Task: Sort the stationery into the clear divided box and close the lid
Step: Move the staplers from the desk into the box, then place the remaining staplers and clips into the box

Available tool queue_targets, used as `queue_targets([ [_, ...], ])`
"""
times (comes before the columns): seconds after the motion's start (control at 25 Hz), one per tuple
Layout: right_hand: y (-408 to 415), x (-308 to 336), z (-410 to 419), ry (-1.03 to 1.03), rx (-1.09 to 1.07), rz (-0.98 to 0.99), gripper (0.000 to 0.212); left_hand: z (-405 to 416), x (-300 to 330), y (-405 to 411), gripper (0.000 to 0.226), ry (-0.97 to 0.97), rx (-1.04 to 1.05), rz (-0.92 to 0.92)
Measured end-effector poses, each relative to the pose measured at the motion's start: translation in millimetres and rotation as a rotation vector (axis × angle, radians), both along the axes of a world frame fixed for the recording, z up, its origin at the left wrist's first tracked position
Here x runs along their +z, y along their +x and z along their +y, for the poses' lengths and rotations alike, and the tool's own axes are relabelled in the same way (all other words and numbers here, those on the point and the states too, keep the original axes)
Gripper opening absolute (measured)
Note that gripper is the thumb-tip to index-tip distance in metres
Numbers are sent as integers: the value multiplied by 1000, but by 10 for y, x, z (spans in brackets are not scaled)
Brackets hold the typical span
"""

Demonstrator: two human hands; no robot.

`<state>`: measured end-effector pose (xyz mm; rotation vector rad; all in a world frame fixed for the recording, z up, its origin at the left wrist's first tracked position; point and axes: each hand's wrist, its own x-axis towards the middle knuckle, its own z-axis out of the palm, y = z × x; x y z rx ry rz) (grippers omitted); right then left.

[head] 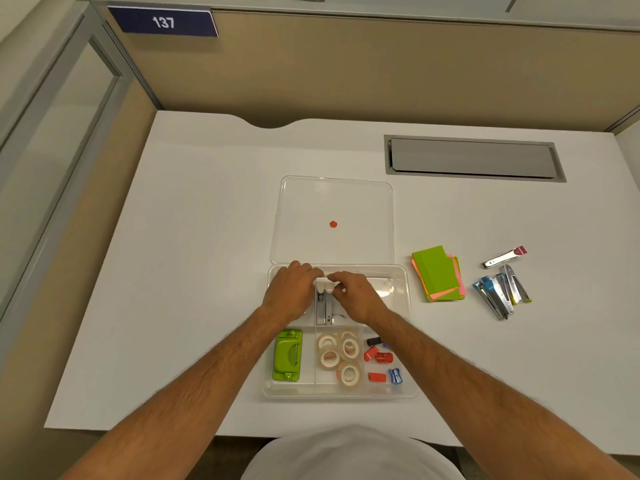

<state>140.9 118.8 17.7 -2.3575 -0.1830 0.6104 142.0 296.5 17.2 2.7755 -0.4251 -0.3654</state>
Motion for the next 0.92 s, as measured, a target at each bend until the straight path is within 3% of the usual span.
queue_targets([
  [0.24,-215,207,-294,65,-36,-131,37,-244,253,-229,34,-108,152,-35],
  [0.44,-612,319,-742,-4,-8,-177,48,-683,400,-537,43,-188,58,-57],
  [0.64,-907,331,-1352,-115,45,-273,73,-1210,470,-768,57,-125,-139,-73],
  [0.92,-1093,344,-2293,-290,43,-264,85,-2149,482,-901,67,-85,-157,-33],
])
